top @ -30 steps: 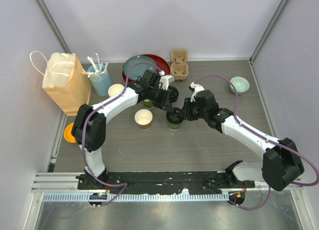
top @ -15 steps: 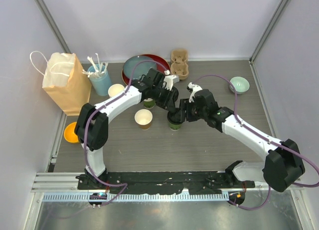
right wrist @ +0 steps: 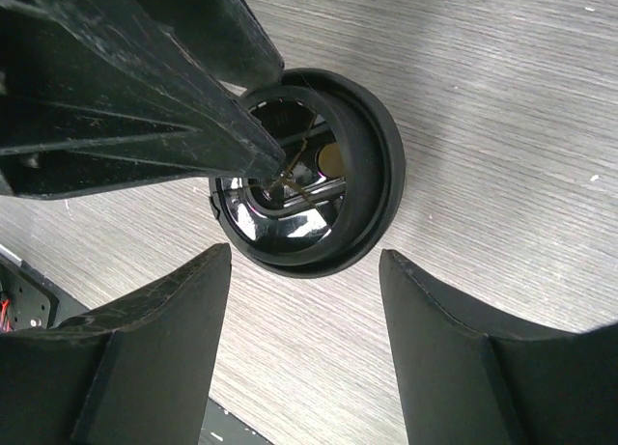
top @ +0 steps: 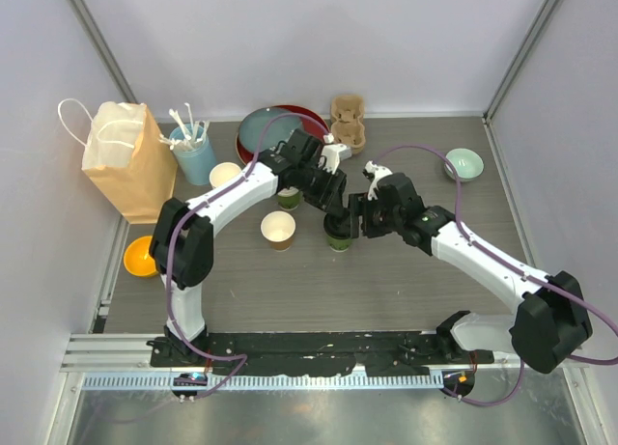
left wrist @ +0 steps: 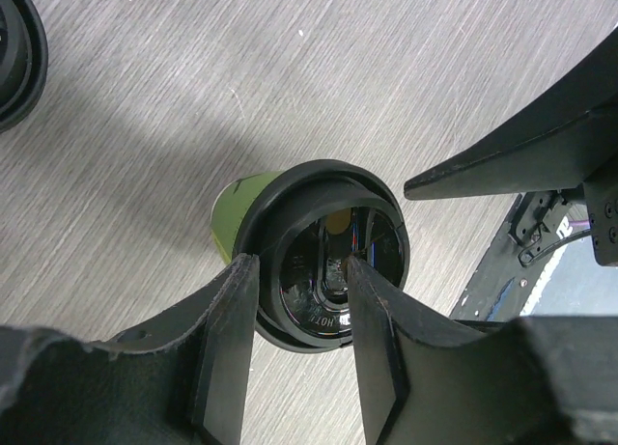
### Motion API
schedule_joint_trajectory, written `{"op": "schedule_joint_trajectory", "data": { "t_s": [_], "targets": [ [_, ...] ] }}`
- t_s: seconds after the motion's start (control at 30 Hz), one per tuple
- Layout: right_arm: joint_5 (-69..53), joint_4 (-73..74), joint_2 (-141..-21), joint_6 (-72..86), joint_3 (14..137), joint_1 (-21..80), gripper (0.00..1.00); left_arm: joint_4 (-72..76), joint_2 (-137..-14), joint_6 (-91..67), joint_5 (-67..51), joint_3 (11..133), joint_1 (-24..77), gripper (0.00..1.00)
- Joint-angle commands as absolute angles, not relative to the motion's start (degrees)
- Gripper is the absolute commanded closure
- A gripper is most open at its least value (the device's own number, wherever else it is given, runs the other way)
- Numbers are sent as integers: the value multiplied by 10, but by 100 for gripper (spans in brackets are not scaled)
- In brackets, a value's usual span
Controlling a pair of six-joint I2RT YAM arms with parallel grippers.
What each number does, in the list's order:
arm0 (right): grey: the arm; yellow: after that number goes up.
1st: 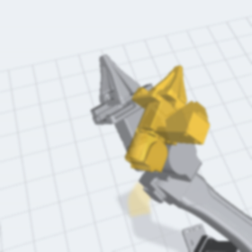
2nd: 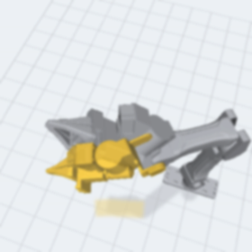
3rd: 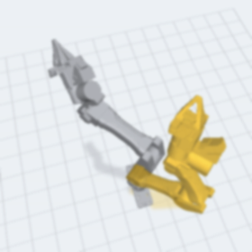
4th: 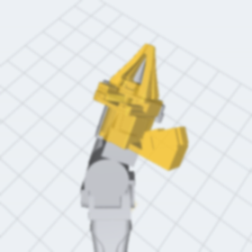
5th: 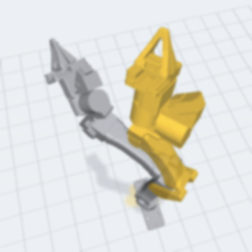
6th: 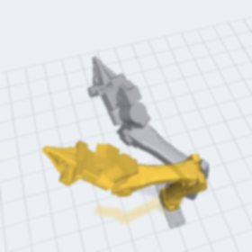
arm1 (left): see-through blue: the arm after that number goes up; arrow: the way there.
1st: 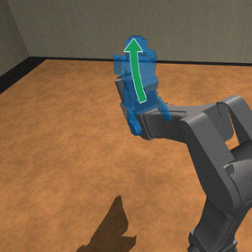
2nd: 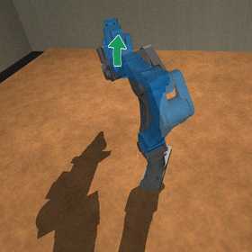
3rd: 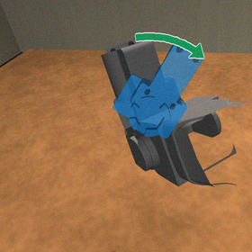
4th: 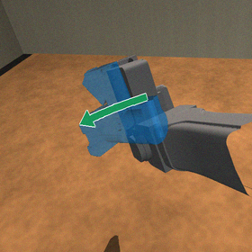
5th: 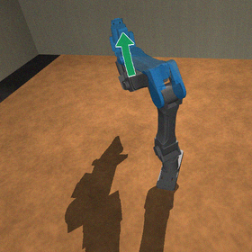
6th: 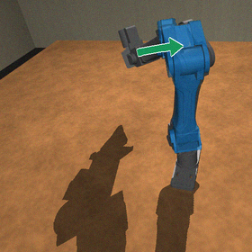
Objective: Pack the takeout coffee
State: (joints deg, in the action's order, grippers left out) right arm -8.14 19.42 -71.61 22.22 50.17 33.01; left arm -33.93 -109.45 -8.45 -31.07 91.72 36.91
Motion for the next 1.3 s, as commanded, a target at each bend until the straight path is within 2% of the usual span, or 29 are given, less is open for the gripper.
{"op": "schedule_joint_trajectory", "data": {
  "t_s": [0.0,0.13,0.23,0.43,0.5,0.6,0.7,0.97,1.27],
  "targets": [
    [-55,208,-689,222,529,332,32,-355,-1103,-69,-308,946,371,54],
    [-43,210,-686,209,538,333,32,-360,-1102,-69,-308,957,370,52],
    [-38,215,-698,173,561,330,34,-368,-1093,-64,-315,969,369,45],
    [-89,224,-750,89,620,322,35,-385,-1072,-62,-324,982,368,38],
    [-103,225,-769,73,628,315,38,-395,-1063,-74,-323,977,362,41],
    [-117,234,-794,43,639,307,47,-412,-1044,-104,-323,955,348,52],
    [-138,233,-803,35,638,303,47,-413,-1017,-124,-331,911,346,60],
    [-129,218,-788,47,602,301,50,-374,-982,-161,-345,823,366,60],
    [-124,201,-809,45,601,301,59,-353,-1018,-177,-338,835,374,62]
  ]
}}
